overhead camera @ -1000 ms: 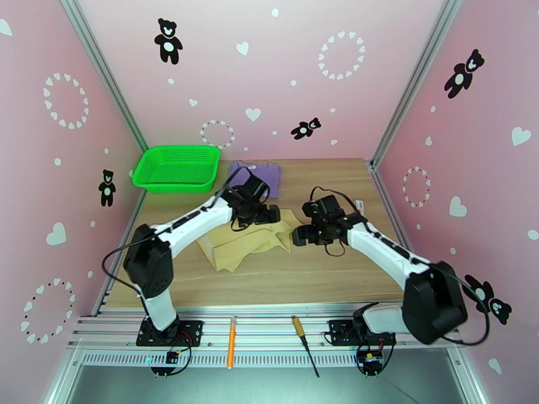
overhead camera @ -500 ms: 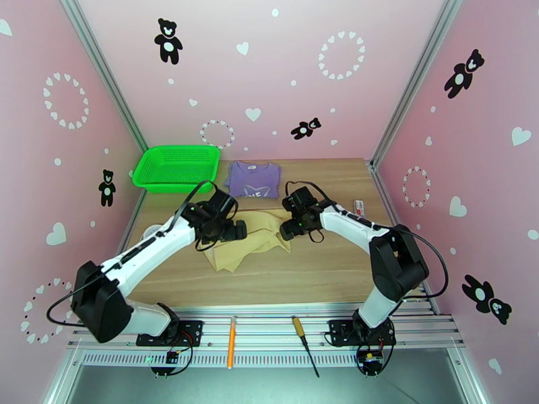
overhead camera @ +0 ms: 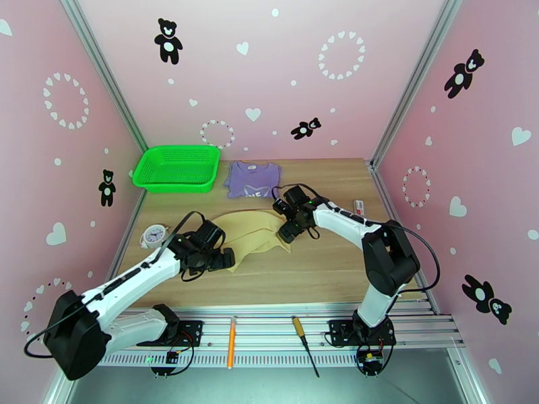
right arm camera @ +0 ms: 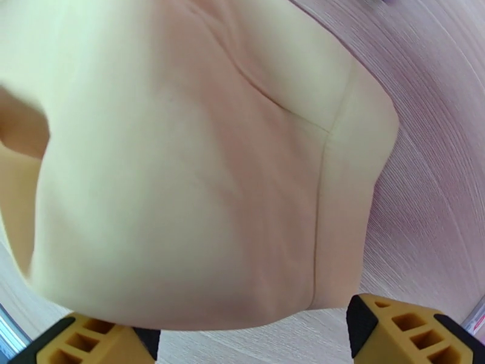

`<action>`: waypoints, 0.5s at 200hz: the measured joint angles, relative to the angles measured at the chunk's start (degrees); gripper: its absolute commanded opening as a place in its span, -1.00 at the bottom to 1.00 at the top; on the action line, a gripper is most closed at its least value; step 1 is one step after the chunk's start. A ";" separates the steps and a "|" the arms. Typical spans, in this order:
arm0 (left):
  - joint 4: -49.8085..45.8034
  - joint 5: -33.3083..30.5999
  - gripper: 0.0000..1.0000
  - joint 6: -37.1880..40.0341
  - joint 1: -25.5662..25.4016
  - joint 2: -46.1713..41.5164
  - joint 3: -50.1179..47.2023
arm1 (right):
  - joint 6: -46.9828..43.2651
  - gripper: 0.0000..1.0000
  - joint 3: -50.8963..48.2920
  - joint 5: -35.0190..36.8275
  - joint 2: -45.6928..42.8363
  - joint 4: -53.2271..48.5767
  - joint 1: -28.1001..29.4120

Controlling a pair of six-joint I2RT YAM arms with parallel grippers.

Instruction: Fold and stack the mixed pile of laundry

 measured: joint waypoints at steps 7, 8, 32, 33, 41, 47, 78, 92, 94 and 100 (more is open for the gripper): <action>1.29 0.00 0.97 -0.39 0.00 0.68 0.07 | -0.92 0.61 0.31 -0.13 0.20 0.24 0.00; 1.53 0.00 0.97 -0.42 0.00 0.83 0.07 | -1.05 0.60 0.33 -0.15 0.22 0.28 0.00; 3.74 -0.04 0.97 -0.72 0.00 2.69 2.19 | -3.80 0.46 2.36 -0.96 2.36 1.09 0.00; 3.76 -0.04 0.98 -0.72 0.00 2.73 2.27 | -3.89 0.46 2.40 -0.96 2.45 1.14 0.00; 4.39 -0.20 0.97 -0.26 0.00 3.13 3.30 | -4.63 0.43 3.02 -1.16 3.50 1.44 0.00; 4.74 -0.24 0.98 0.17 0.00 3.32 3.96 | -5.05 0.38 3.34 -1.33 4.28 1.66 0.00; 4.92 -1.01 0.97 5.75 0.26 5.25 7.28 | -6.34 -0.43 3.63 -2.25 7.30 2.47 0.00; 4.63 -1.49 0.98 8.66 0.55 6.93 8.24 | -6.67 -0.97 3.63 -2.40 7.82 2.60 0.00; 4.52 -1.55 0.97 8.85 0.57 7.21 8.39 | -6.71 -1.00 3.63 -2.40 7.85 2.64 0.00; 4.37 -1.77 0.98 10.14 0.79 8.28 8.74 | -6.64 -1.00 3.63 -2.40 7.85 2.73 0.00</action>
